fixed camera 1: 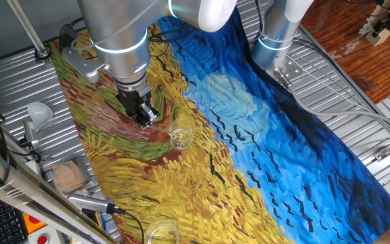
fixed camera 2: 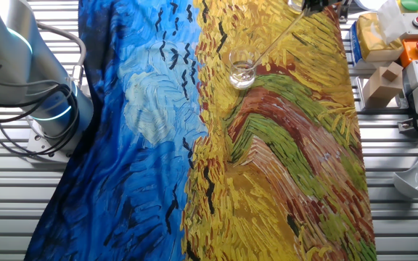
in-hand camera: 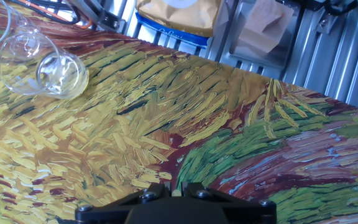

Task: Stir the beaker with a glass rod

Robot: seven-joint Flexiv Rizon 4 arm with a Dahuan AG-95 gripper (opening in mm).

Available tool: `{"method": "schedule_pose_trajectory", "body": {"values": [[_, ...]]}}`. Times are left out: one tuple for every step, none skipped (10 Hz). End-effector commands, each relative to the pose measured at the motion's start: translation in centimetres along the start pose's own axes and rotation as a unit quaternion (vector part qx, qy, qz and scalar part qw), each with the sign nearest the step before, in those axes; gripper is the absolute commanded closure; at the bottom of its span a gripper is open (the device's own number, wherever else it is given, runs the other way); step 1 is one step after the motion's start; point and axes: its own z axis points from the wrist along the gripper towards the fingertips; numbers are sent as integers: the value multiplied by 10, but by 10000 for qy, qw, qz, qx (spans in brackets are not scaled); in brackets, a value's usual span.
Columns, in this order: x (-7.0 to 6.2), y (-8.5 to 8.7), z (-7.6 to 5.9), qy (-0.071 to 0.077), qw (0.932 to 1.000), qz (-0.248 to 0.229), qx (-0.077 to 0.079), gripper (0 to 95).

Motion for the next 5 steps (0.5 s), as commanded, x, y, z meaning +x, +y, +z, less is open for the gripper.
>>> {"method": "schedule_pose_trajectory", "body": {"values": [[0, 0, 1, -7, 10000, -1, 0, 950], [0, 0, 1, -9, 10000, -11, -2, 950], [0, 0, 1, -12, 10000, -14, -7, 950], [0, 0, 1, -15, 10000, -12, -14, 950], [0, -1, 1, -21, 10000, -12, -23, 950]]}}
